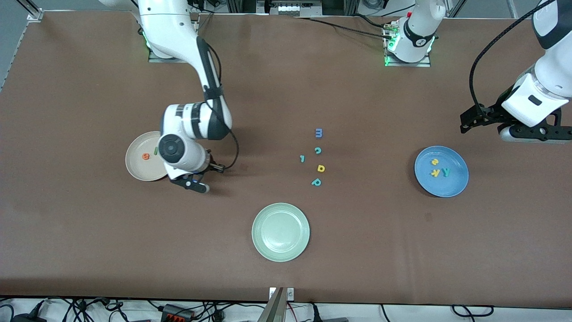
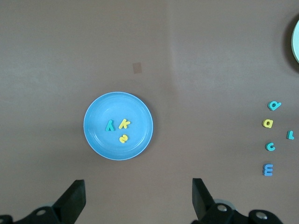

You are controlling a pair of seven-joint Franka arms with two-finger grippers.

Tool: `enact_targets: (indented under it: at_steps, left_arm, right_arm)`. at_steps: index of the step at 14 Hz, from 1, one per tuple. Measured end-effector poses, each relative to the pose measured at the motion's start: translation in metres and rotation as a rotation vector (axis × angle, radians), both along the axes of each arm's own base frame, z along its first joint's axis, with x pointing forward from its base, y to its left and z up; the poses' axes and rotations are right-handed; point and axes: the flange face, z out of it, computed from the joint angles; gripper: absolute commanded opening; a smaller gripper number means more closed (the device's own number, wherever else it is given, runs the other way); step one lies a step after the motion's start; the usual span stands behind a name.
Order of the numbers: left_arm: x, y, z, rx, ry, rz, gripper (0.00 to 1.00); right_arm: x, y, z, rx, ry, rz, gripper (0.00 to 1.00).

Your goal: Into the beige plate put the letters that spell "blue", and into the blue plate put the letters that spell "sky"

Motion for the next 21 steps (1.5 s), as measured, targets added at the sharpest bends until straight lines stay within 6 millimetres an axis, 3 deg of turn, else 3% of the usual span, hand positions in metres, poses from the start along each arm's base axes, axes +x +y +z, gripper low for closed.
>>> enact_targets:
  at_steps: [4,8,9,10,11,13,15,21]
  left_arm:
    - [0.0,0.0,0.0,0.0,-0.001,0.003,1.0]
    - [0.0,-0.002,0.001,0.0,-0.001,0.001,1.0]
    - [0.0,-0.002,0.001,0.0,-0.001,0.001,1.0]
    - [0.0,-0.002,0.001,0.0,-0.001,0.001,1.0]
    - [0.0,-0.002,0.001,0.0,-0.002,0.001,1.0]
    - [-0.001,-0.002,0.002,0.0,0.005,0.0,1.0]
    - [-0.004,-0.003,0.007,0.001,0.021,-0.001,1.0]
    - [-0.005,-0.004,0.011,0.002,0.021,-0.004,1.0]
  right_arm:
    - [0.005,-0.096,0.019,0.015,0.093,0.133,0.13]
    - [-0.011,-0.171,0.011,0.051,0.151,0.217,0.16]
    - [-0.016,-0.183,0.006,0.061,0.165,0.223,0.23]
    - [-0.022,-0.194,0.0,0.068,0.177,0.227,0.64]
    - [-0.025,-0.203,-0.005,0.068,0.18,0.226,1.0]
    - [-0.026,-0.212,-0.007,0.08,0.169,0.206,1.0]
    - [-0.02,-0.208,-0.001,0.086,0.149,0.201,1.0]
    - [0.018,-0.192,0.069,0.106,0.092,0.208,1.0]
